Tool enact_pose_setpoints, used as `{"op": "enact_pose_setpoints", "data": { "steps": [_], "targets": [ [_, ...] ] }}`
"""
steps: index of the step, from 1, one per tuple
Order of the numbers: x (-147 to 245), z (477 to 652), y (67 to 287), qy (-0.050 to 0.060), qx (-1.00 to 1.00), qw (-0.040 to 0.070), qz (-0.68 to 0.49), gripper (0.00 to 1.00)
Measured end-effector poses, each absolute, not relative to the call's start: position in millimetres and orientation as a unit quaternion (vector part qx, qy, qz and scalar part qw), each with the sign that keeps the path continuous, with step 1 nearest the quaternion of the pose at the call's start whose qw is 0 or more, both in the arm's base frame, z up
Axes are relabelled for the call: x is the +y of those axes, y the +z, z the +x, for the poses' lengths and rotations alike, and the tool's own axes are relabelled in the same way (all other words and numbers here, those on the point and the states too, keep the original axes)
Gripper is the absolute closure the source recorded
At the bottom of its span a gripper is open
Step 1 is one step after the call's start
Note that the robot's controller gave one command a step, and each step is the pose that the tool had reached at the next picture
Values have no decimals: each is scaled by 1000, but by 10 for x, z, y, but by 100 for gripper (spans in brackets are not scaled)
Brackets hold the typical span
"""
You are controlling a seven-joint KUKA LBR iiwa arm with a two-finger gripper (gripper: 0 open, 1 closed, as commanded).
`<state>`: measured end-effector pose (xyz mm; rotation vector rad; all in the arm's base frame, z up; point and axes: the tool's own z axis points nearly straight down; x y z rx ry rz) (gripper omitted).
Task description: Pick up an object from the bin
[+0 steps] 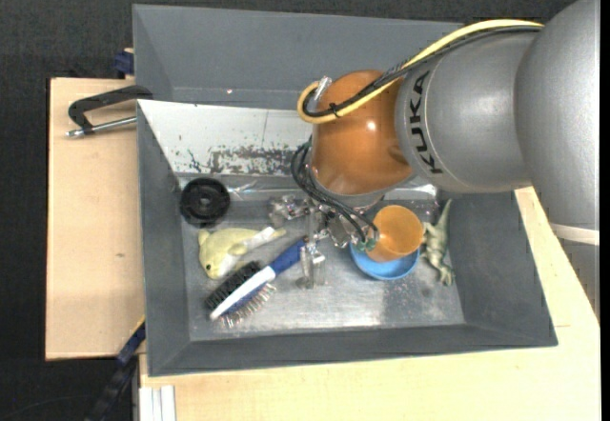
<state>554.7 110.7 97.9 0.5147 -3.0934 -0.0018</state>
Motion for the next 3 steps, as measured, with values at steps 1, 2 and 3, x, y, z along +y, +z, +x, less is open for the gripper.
{"op": "enact_pose_setpoints", "data": {
  "steps": [1,2,3],
  "targets": [
    [1542,5433,699,-1,-972,1,236,0],
    [1526,5442,706,-1,-972,0,235,100],
    [1494,5501,2243,0,-969,-7,248,100]
  ]
}}
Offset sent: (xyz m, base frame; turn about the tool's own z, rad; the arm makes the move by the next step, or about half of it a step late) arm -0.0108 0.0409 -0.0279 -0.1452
